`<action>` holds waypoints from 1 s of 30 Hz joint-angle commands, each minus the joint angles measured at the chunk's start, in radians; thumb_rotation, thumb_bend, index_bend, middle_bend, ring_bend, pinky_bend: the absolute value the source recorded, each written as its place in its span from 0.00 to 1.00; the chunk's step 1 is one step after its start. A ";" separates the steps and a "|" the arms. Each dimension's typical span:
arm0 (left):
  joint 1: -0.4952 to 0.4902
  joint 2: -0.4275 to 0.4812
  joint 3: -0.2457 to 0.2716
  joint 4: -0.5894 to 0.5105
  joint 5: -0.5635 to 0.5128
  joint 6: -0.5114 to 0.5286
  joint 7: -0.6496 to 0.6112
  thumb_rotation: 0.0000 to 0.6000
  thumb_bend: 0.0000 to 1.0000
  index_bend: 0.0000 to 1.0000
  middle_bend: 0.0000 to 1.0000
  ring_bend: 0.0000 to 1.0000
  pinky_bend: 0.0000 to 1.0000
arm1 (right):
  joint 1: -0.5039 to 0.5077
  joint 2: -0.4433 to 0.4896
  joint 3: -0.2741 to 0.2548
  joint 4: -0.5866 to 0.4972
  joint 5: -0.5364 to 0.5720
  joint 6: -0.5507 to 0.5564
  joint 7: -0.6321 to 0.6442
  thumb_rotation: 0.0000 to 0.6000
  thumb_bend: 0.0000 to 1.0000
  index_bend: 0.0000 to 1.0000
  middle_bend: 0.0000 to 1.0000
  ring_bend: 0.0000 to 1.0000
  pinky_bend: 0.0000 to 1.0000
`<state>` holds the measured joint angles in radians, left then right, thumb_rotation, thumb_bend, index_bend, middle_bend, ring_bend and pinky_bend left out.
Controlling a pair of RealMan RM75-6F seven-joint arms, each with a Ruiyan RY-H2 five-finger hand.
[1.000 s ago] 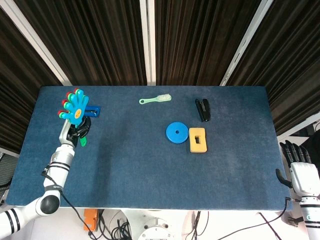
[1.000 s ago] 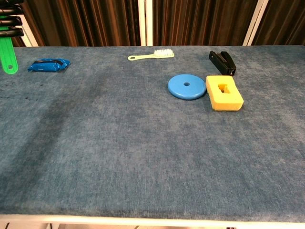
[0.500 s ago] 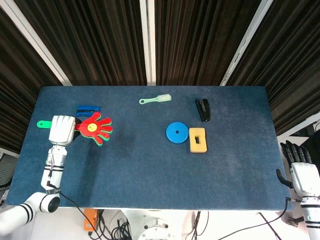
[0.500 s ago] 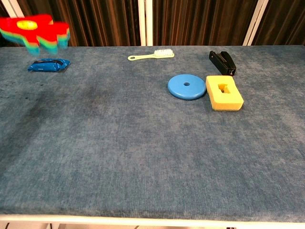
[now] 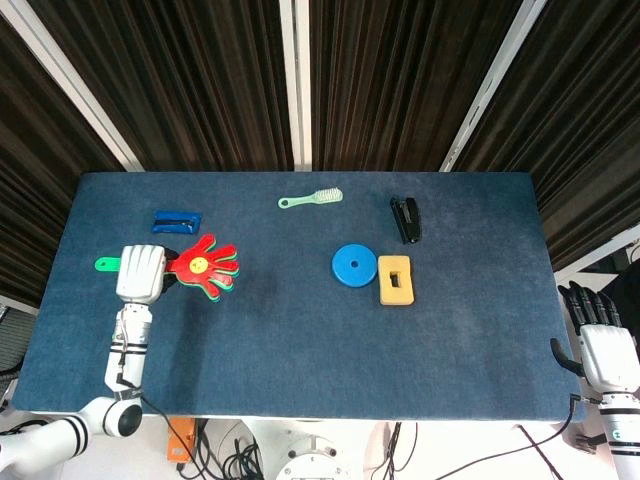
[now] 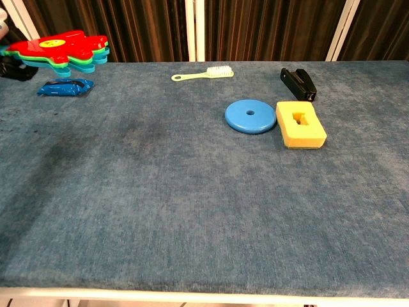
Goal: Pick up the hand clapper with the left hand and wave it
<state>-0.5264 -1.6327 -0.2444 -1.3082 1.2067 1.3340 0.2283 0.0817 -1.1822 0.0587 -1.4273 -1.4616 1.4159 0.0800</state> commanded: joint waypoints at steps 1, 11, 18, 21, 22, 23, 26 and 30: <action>0.018 -0.034 0.009 -0.004 -0.011 -0.003 0.042 1.00 0.65 1.00 1.00 1.00 1.00 | 0.000 0.000 0.000 0.001 0.002 -0.002 0.001 1.00 0.31 0.00 0.00 0.00 0.00; -0.005 -0.117 0.082 0.123 0.037 -0.074 0.074 1.00 0.60 0.92 0.93 0.99 1.00 | -0.001 -0.002 0.001 0.011 0.010 -0.007 0.012 1.00 0.31 0.00 0.00 0.00 0.00; -0.015 -0.024 0.100 -0.013 -0.039 -0.224 0.131 1.00 0.46 0.07 0.02 0.00 0.17 | -0.002 -0.004 0.003 0.026 0.011 -0.006 0.030 1.00 0.31 0.00 0.00 0.00 0.00; -0.011 0.002 0.097 -0.059 -0.049 -0.219 0.154 1.00 0.32 0.01 0.00 0.00 0.04 | -0.002 -0.004 0.003 0.029 0.011 -0.006 0.034 1.00 0.31 0.00 0.00 0.00 0.00; -0.008 0.013 0.096 -0.082 -0.055 -0.212 0.171 1.00 0.26 0.00 0.00 0.00 0.01 | -0.002 -0.005 0.002 0.030 0.009 -0.006 0.034 1.00 0.31 0.00 0.00 0.00 0.00; -0.006 0.020 0.093 -0.101 -0.059 -0.204 0.183 1.00 0.22 0.00 0.00 0.00 0.00 | -0.002 -0.006 0.002 0.030 0.008 -0.006 0.033 1.00 0.31 0.00 0.00 0.00 0.00; 0.002 0.047 0.088 -0.169 -0.070 -0.177 0.221 1.00 0.17 0.00 0.00 0.00 0.00 | -0.001 -0.007 0.001 0.027 0.004 -0.004 0.027 1.00 0.31 0.00 0.00 0.00 0.00; 0.013 0.085 0.086 -0.262 -0.095 -0.151 0.275 1.00 0.16 0.00 0.00 0.00 0.00 | -0.001 -0.007 0.001 0.019 0.000 0.000 0.017 1.00 0.31 0.00 0.00 0.00 0.00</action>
<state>-0.5220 -1.5738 -0.1560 -1.5271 1.1288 1.1636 0.4717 0.0807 -1.1888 0.0596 -1.4080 -1.4613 1.4156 0.0976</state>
